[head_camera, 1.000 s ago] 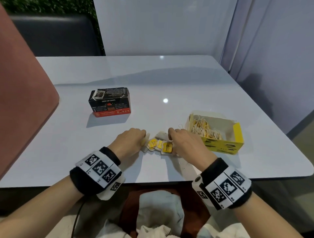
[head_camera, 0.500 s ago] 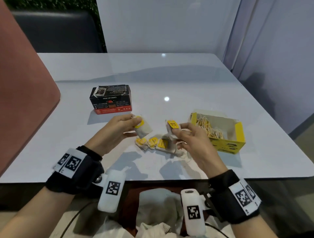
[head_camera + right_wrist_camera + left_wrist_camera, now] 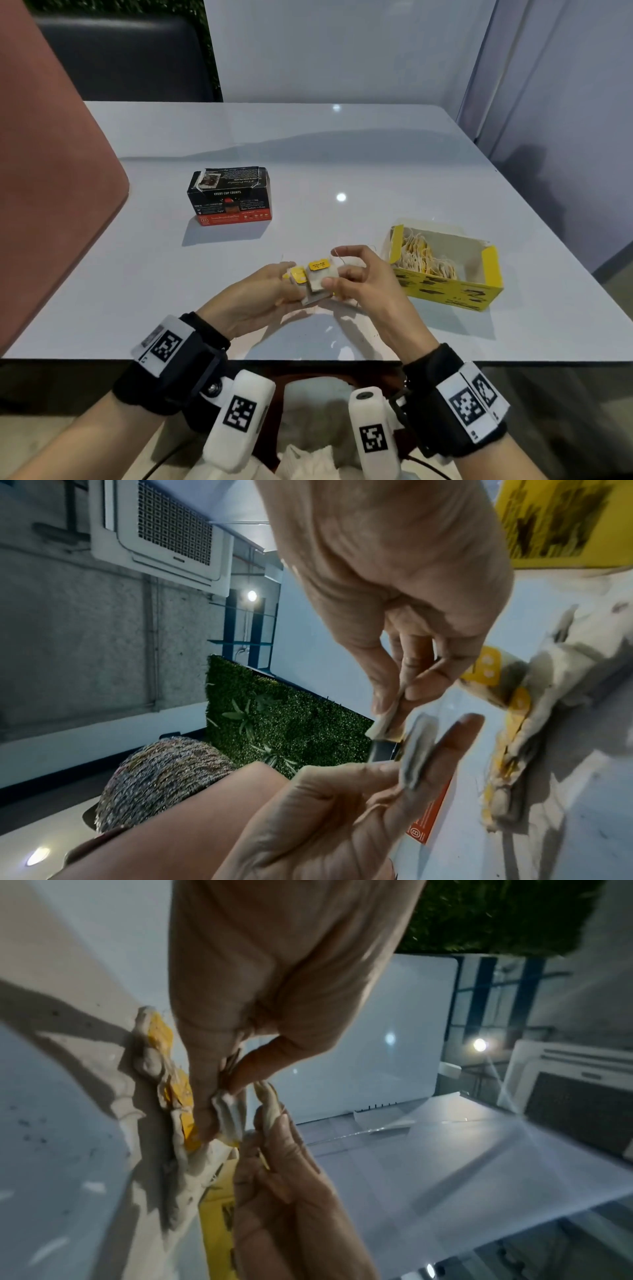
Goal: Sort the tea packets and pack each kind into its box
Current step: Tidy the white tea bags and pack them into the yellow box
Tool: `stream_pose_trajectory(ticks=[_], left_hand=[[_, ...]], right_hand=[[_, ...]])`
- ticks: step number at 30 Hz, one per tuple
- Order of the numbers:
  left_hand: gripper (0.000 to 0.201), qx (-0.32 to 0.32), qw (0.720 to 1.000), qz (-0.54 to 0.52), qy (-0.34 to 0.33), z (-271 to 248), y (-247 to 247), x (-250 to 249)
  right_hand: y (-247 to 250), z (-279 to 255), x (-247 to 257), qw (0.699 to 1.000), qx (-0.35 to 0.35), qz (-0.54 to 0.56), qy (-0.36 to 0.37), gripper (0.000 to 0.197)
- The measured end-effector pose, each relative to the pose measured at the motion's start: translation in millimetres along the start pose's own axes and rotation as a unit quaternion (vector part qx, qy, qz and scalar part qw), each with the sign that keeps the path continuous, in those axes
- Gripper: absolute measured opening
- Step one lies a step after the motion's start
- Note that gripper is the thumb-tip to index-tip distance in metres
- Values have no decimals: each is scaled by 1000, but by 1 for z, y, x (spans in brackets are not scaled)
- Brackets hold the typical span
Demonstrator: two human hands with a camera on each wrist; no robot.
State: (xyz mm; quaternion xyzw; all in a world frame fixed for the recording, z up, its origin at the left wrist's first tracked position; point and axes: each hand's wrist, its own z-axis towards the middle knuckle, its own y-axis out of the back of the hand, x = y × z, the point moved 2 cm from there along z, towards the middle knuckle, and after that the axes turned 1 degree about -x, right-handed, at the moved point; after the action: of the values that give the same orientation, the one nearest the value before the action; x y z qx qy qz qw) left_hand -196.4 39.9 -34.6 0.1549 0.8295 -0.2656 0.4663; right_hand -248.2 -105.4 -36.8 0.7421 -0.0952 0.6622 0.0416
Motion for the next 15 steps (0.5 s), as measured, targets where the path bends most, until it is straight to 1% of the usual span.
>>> stream_pose_trajectory(ticks=[2,4,6,8,10,13,15], left_hand=[[49,11,999,34,-6,-2,2,2],[50,18,997,69,-10,-4,1,2],[49,16,997,78,-18,-6,2,1],[48,4,997,73,-21,-5,4,0],[44,-13,997,68,-17,-5,7,-1],[36,0,999,37,-9,-7,3,0],[30,-2,1000,-12,-2,-9,1,3]], right_hand=[[-3,-1,2,1000,12,-2,13,40],[-4,-1,3,999,23,-8,23,38],[-6,-1,0,998,41,-46,24,39],[-7,-2,-5,993,51,-100,22,43],[-8,-2,-8,989,45,-136,24,48],[-9,0,-9,988,39,-142,36,51],[-10,2,-9,988,31,-148,42,52]])
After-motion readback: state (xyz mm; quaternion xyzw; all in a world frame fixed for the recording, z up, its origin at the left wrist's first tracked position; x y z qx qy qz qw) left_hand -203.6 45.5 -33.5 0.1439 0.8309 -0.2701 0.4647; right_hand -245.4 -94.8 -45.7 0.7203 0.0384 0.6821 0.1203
